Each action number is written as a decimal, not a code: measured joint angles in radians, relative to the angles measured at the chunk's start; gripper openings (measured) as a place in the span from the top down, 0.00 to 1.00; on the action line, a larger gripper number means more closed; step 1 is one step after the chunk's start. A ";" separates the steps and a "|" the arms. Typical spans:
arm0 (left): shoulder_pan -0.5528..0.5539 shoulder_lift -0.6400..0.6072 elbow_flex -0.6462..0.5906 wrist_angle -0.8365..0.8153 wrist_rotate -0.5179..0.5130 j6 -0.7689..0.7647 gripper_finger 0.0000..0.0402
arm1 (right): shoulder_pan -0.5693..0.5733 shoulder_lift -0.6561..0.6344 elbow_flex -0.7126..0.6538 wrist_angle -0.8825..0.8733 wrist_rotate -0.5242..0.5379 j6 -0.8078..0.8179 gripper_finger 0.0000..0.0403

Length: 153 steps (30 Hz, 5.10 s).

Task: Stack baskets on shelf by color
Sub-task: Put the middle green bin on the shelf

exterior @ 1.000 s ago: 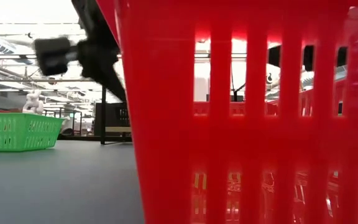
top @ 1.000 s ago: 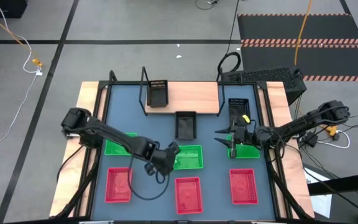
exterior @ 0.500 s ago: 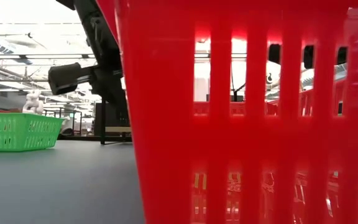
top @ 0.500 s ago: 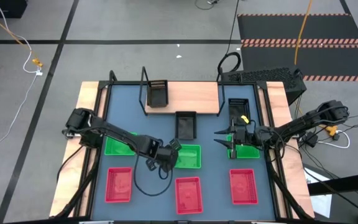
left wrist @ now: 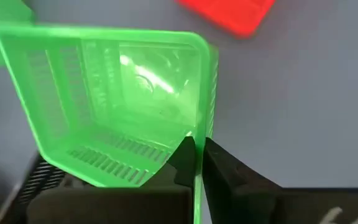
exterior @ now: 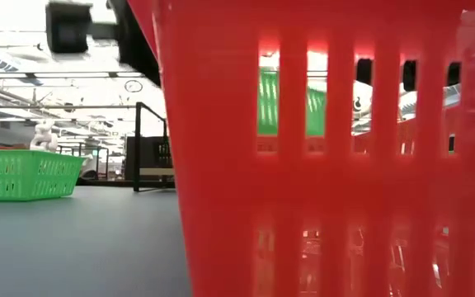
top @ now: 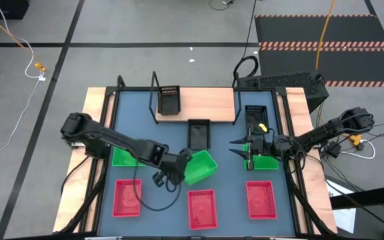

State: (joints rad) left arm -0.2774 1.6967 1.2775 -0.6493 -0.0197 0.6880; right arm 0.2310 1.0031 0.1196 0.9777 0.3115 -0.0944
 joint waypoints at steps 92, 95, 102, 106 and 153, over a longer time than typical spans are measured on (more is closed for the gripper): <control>0.537 0.200 0.197 0.061 -0.295 -0.514 0.88 | -0.024 -0.001 0.000 0.027 0.053 0.109 0.68; 0.536 0.200 0.197 0.061 -0.295 -0.514 0.81 | -0.024 -0.001 0.000 0.028 0.053 0.111 0.68; 0.534 0.200 0.197 0.067 -0.293 -0.549 0.69 | -0.024 -0.001 0.000 0.033 0.053 0.132 0.68; 0.522 0.200 0.197 0.053 -0.293 -0.541 0.66 | -0.024 -0.001 0.000 0.036 0.053 0.135 0.68; 0.579 0.231 0.197 0.069 -0.209 -0.340 0.92 | -0.024 0.000 0.000 -0.003 0.054 0.119 0.68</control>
State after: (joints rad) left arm 0.3019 1.9274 1.4750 -0.5799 -0.2284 0.3482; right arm 0.2066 1.0027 0.1200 0.9745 0.3653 0.0246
